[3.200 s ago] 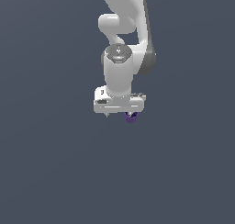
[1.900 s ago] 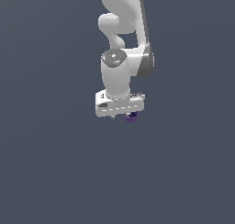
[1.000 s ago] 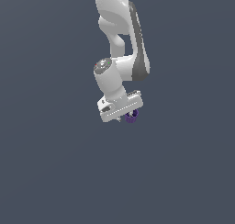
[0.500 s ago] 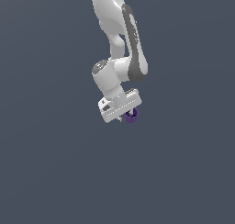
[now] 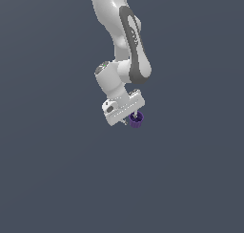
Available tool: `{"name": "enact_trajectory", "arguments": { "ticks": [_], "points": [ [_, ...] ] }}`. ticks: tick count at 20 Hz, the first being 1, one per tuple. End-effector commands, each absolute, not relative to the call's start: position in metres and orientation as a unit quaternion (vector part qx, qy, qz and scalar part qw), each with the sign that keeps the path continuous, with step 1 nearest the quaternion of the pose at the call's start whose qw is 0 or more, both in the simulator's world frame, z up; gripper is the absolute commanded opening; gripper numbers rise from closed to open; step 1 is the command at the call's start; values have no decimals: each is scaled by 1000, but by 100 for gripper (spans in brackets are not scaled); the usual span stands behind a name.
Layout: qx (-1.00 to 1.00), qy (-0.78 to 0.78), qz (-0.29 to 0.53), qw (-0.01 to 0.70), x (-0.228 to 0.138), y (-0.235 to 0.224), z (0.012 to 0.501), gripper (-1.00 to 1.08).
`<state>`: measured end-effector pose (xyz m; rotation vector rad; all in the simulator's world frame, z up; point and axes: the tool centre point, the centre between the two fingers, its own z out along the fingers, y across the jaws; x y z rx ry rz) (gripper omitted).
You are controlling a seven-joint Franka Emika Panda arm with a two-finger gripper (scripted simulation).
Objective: Pick up the object and move it to a goal position.
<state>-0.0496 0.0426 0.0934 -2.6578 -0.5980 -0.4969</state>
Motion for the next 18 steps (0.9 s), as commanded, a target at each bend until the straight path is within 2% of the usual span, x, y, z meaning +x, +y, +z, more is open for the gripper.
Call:
{"name": "enact_trajectory", "arguments": {
  "ticks": [1, 18],
  "points": [
    [-940, -219, -188, 183, -54, 42, 92, 28],
    [-929, -242, -223, 168, -73, 35, 90, 28]
  ]
}}
